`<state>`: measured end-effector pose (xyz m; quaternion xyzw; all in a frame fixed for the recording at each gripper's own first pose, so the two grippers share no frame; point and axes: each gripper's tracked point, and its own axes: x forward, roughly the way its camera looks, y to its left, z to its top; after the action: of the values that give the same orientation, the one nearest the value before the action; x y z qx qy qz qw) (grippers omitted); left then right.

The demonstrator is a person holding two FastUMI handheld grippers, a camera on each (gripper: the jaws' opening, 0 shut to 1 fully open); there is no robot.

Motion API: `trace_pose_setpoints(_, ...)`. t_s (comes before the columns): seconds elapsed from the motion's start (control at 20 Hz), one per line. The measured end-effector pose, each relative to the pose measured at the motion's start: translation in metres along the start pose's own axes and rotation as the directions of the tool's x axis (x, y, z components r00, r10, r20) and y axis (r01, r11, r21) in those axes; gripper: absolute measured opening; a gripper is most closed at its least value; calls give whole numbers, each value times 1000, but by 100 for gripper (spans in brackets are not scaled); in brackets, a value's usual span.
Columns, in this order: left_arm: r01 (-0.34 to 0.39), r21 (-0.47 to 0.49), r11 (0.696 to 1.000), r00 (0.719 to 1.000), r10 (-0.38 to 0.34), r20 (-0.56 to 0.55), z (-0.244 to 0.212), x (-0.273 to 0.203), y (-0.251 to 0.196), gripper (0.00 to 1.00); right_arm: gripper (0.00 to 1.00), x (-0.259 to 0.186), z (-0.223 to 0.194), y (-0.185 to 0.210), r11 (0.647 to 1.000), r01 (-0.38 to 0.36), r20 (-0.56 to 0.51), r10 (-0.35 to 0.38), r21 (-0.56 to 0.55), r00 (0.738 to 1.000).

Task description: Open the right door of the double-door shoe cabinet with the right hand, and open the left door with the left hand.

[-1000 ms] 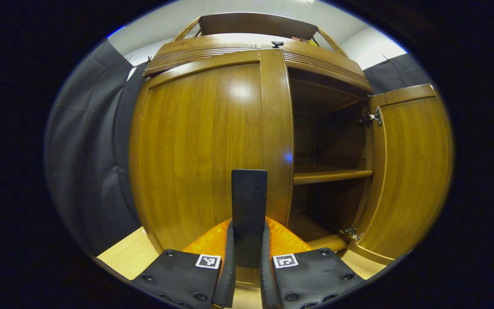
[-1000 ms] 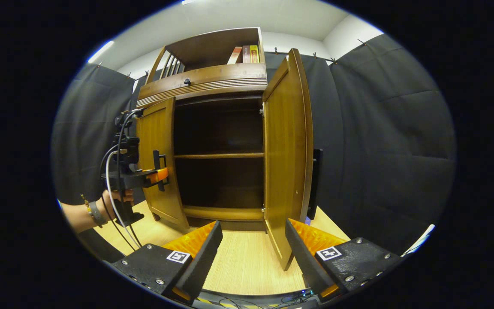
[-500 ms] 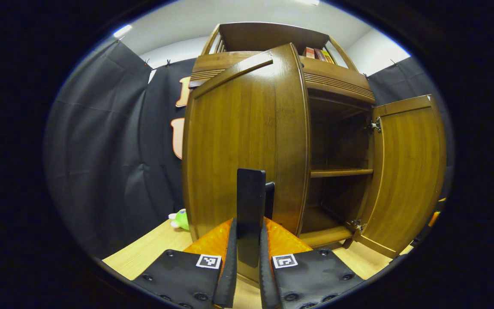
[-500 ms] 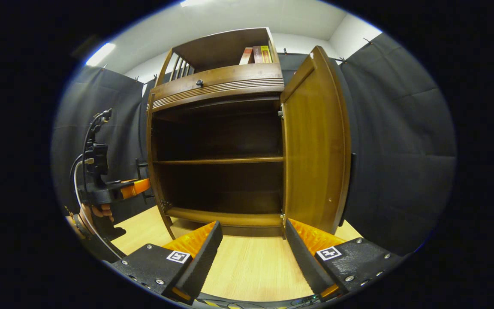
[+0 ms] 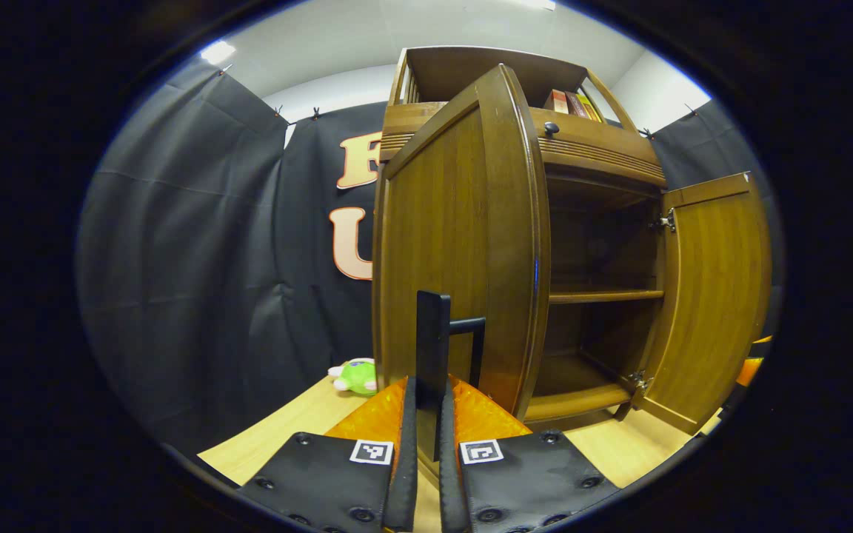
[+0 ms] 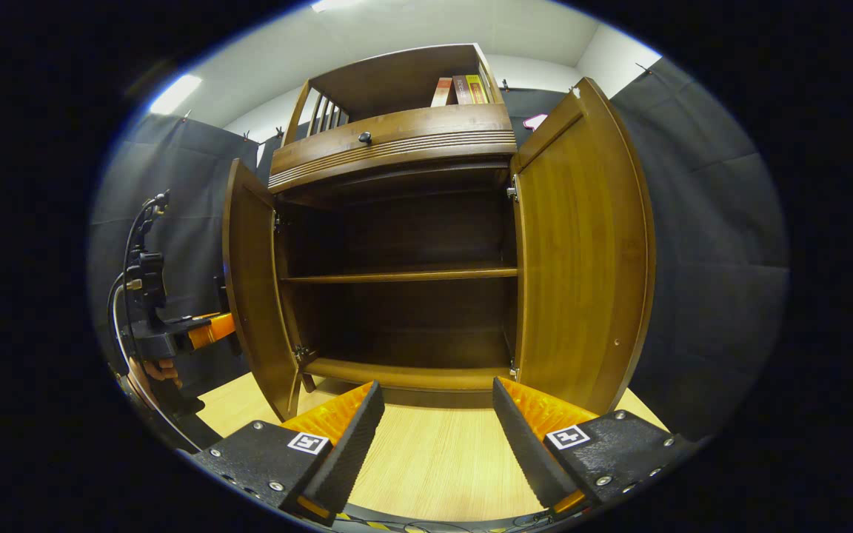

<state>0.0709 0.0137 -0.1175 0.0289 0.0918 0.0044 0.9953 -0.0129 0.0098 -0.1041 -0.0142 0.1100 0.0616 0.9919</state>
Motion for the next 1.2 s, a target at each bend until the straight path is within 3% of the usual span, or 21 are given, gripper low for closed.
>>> trace_pose_setpoints(0.1, -18, 12, 1000, 1000, 18, 2, 0, -3, 16, 19, 100, 1, 2, 7, 1000, -7, 7, 7, 10, 1000)
trace_pose_setpoints(0.45, 59, 14, 998, 997, -59, 41, 4, -9, 52, 16, 100, 7, 0, 23, 1000, 7, 11, -8, 21, 1000)
trace_pose_setpoints(0.65, 64, -2, 998, 996, -64, 56, 6, -6, 90, 12, 100, 10, 0, 32, 1000, 25, 13, -25, 10, 1000)
trace_pose_setpoints(0.7, 83, -6, 997, 995, -83, 63, 4, -7, 94, 16, 100, 10, 0, 32, 999, 29, 16, -29, 14, 999)
trace_pose_setpoints(0.75, 102, -4, 995, 993, -102, 59, 4, -5, 98, 8, 100, 11, 1, 37, 999, 26, 20, -26, 24, 999)
trace_pose_setpoints(0.8, 122, 2, 992, 991, -122, 62, 6, -4, 103, 1, 80, 13, 1, 46, 999, 24, 20, -25, 33, 999)
trace_pose_setpoints(0.85, 140, 12, 990, 988, -140, 57, 5, -3, 108, 8, 91, 13, -1, 53, 999, 25, 19, -25, 40, 999)
trace_pose_setpoints(0.95, 169, 18, 986, 984, -169, 59, 7, 1, 117, 8, 86, 12, -4, 63, 999, 26, 19, -27, 44, 999)
trace_pose_setpoints(1.0, 185, 11, 983, 981, -185, 63, 7, 1, 121, 8, 91, 11, -4, 68, 999, 28, 20, -28, 44, 999)
trace_pose_setpoints(1.15, 226, 21, 974, 971, -227, 74, 7, 5, 131, 8, 91, 12, -6, 76, 999, 37, 22, -37, 36, 999)
trace_pose_setpoints(1.2, 238, 16, 971, 968, -238, 75, 6, 6, 135, 16, 91, 11, -7, 78, 999, 37, 19, -37, 37, 999)
